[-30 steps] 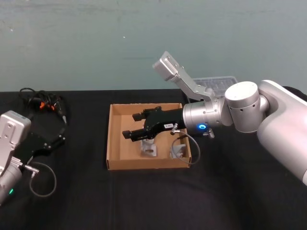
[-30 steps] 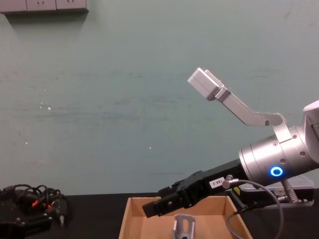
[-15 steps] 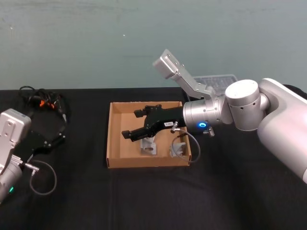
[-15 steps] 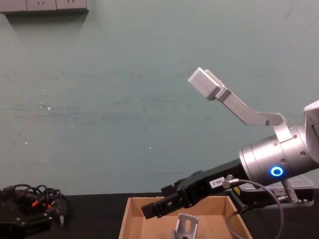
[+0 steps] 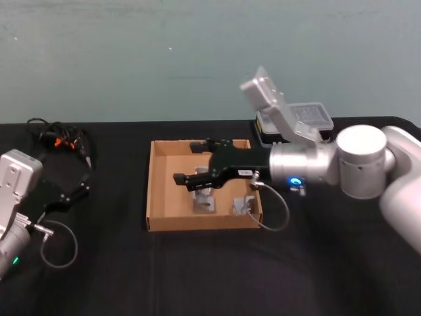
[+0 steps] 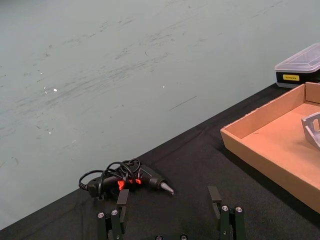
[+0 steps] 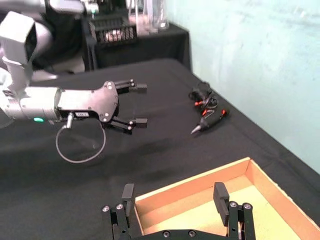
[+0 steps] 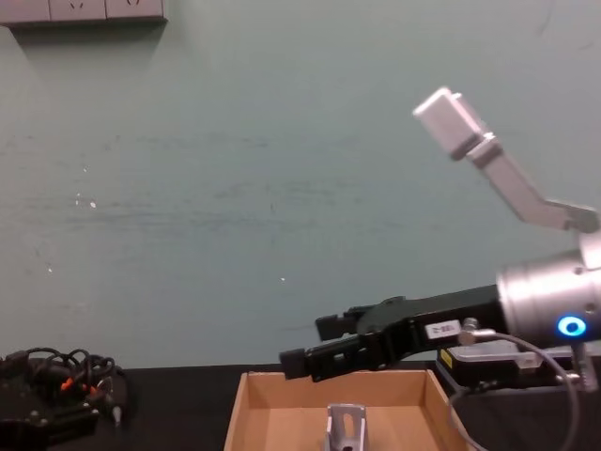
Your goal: Use one hand to pick up the angle iron from the table and place it into the box.
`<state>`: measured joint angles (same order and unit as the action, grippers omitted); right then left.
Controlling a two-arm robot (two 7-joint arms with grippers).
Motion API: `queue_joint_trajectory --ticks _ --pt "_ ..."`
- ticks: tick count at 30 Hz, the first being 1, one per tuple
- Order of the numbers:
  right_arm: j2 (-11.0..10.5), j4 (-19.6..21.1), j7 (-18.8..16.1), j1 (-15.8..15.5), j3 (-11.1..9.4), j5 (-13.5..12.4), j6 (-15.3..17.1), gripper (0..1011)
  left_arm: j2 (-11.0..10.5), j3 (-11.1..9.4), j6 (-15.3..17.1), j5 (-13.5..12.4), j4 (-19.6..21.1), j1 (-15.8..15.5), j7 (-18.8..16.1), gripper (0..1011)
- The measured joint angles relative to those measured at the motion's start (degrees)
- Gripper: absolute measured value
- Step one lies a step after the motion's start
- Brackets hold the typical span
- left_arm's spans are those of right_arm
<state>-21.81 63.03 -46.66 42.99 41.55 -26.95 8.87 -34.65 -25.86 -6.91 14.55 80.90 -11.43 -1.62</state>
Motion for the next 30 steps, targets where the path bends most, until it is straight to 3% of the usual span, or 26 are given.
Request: queue_joint_trajectory --ticks 4,7,14,21,30 --pt "-2.6 4.3 2.0 -3.9 -1.9 -1.2 -2.0 1000 0.0 0.0 0.0 0.0 0.0 0.0 0.0 1000" --pt "-5.3 8.8 5.3 -8.6 -3.8 -1.0 -4.9 1000 0.0 0.0 0.0 0.0 0.0 0.0 0.0 1000" --pt "-7.8 12.9 10.6 -16.3 -7.6 -1.0 -9.5 1000 0.0 0.0 0.0 0.0 0.0 0.0 0.0 1000" --pt "-8.1 13.6 13.9 -19.6 -8.9 0.5 -10.8 1000 0.0 0.0 0.0 0.0 0.0 0.0 0.0 1000" --pt "-7.7 13.1 15.9 -19.8 -8.8 3.2 -7.8 1000 0.0 0.0 0.0 0.0 0.0 0.0 0.0 1000"
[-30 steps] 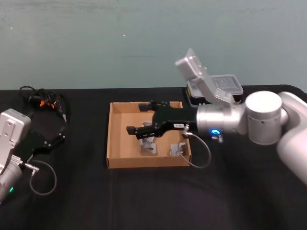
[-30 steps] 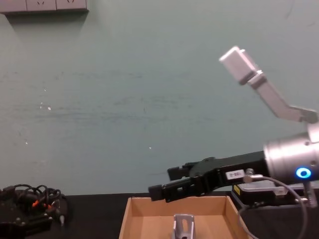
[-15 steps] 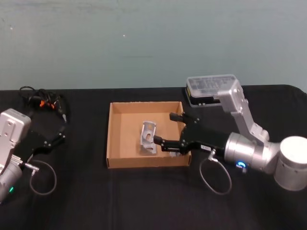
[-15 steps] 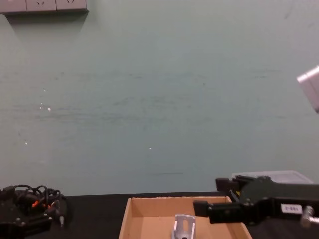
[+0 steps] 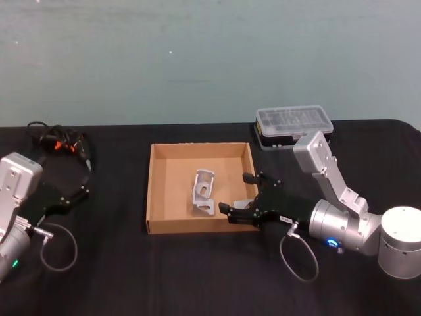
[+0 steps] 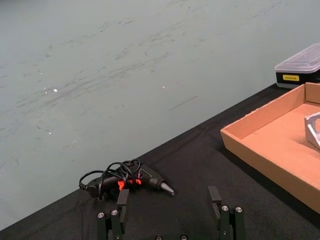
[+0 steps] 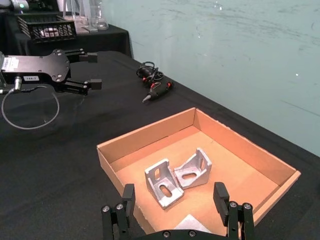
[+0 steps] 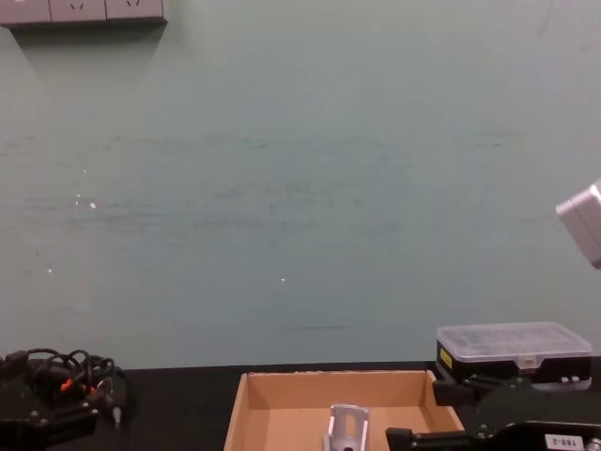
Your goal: Use one hand to pick up the angle iron from the table and place it into the box.
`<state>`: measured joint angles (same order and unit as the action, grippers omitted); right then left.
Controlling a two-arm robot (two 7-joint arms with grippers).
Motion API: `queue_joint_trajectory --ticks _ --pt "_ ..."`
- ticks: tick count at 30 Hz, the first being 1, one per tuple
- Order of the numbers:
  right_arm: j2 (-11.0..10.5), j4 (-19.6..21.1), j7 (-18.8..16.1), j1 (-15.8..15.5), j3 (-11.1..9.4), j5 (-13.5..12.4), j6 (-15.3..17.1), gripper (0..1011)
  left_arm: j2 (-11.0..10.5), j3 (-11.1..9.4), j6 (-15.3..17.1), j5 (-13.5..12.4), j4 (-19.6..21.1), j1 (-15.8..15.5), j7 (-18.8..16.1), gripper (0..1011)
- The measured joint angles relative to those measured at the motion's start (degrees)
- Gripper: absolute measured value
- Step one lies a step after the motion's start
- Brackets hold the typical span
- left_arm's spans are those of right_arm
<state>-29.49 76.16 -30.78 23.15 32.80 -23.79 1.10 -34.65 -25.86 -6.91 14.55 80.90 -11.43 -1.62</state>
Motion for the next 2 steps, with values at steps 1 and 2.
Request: queue_joint_trajectory --ticks 1,2 --pt "0.0 0.0 0.0 0.0 0.0 0.0 0.0 1000 0.0 0.0 0.0 0.0 0.0 0.0 0.0 1000" --pt "0.0 0.0 0.0 0.0 0.0 0.0 -0.1 1000 0.0 0.0 0.0 0.0 0.0 0.0 0.0 1000"
